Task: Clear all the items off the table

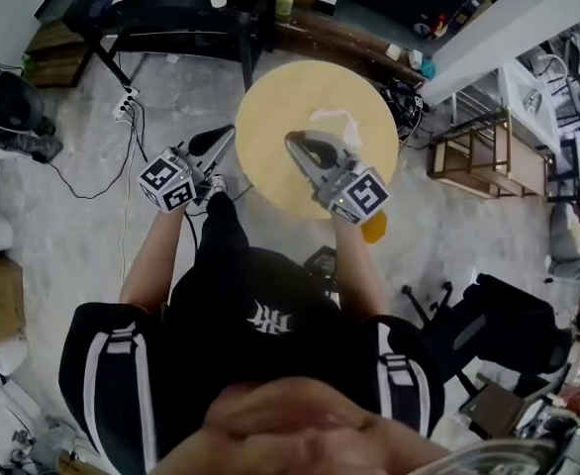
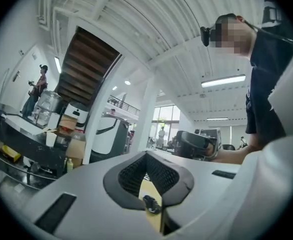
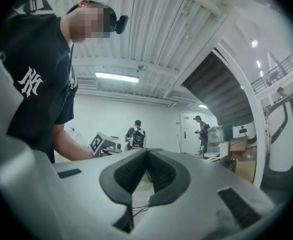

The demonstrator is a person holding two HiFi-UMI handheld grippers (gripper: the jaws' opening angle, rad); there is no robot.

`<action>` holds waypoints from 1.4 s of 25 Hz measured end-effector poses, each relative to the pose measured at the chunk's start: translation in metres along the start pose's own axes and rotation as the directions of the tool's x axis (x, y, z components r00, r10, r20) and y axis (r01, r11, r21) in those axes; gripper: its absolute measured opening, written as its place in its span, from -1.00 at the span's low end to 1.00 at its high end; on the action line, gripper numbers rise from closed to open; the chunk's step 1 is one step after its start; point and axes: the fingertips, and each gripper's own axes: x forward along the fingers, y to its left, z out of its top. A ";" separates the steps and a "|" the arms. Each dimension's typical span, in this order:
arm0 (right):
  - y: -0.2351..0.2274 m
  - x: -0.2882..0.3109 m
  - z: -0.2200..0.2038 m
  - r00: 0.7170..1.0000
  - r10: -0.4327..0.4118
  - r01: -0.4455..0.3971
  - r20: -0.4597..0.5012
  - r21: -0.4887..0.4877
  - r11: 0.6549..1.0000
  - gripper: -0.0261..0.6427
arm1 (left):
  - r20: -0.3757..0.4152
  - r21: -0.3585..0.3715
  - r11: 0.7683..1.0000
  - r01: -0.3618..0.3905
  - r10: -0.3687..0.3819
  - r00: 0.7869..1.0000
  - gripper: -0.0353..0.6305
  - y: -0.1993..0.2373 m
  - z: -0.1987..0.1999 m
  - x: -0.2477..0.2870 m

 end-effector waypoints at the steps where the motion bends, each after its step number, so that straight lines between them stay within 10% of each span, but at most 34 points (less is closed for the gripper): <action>1: 0.017 -0.013 0.004 1.000 0.010 -0.010 0.008 0.008 1.000 -0.91 | -0.008 -0.006 1.000 0.024 -0.024 1.000 -0.86 -0.026 -0.006 -0.004; 9: 0.109 -0.068 0.005 1.000 0.024 -0.024 -0.013 0.067 0.997 -0.91 | -0.060 -0.055 0.969 0.239 -0.243 0.968 -0.86 -0.155 -0.020 -0.025; 19: 0.124 -0.079 -0.011 0.977 -0.158 0.176 -0.142 0.127 0.976 -0.91 | -0.051 -0.068 0.953 0.296 -0.300 0.953 -0.86 -0.170 -0.019 -0.056; 35: 0.137 -0.106 -0.005 0.958 -0.237 0.254 -0.163 0.092 0.963 -0.91 | -0.103 -0.085 0.912 0.401 -0.408 0.907 -0.86 -0.198 -0.039 -0.056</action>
